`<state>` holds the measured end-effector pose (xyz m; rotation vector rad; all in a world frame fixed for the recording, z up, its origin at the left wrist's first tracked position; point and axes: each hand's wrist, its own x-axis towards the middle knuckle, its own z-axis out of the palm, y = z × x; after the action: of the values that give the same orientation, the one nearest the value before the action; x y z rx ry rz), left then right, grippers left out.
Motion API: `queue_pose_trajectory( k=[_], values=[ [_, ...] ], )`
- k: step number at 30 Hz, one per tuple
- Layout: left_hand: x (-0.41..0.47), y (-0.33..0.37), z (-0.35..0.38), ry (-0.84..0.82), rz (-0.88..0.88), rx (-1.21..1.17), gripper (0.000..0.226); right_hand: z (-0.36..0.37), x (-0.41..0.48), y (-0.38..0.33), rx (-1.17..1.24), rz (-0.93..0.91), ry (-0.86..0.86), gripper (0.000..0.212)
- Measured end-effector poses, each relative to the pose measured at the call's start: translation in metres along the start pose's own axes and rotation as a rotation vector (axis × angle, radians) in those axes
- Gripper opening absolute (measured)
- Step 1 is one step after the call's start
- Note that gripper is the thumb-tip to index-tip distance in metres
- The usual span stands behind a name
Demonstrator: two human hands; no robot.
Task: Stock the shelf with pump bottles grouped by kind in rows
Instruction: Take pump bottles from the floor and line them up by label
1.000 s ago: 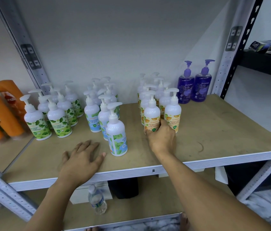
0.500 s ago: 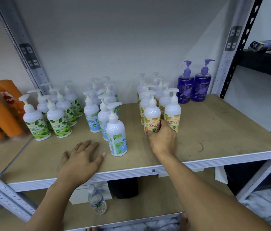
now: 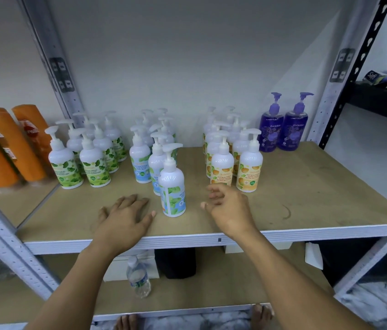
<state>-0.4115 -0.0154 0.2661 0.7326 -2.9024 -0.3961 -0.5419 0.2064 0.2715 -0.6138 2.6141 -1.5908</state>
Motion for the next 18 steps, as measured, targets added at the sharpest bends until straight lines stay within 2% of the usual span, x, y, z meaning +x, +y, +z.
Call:
queue_pose_trajectory(
  k=[4, 9, 11, 15, 18],
  values=[
    [-0.002, 0.0, -0.001, -0.021, 0.011, -0.042, 0.055, 0.009, -0.001, -0.005, -0.048, -0.134, -0.19, 0.059],
    [-0.009, 0.004, -0.013, 0.02, 0.024, -0.166, 0.045, 0.013, 0.01, -0.009, -0.115, -0.205, -0.312, 0.061],
    [-0.009, 0.011, -0.015, 0.075, 0.027, -0.29, 0.051, 0.012, 0.017, -0.009, -0.154, -0.207, -0.343, 0.06],
    [-0.002, 0.027, -0.005, 0.123, 0.017, -0.682, 0.069, 0.01, 0.026, -0.002, -0.295, -0.252, -0.333, 0.054],
    [0.005, 0.037, 0.002, 0.139, 0.023, -0.78, 0.066, 0.013, 0.027, 0.001, -0.385, -0.331, -0.315, 0.045]
  ],
)
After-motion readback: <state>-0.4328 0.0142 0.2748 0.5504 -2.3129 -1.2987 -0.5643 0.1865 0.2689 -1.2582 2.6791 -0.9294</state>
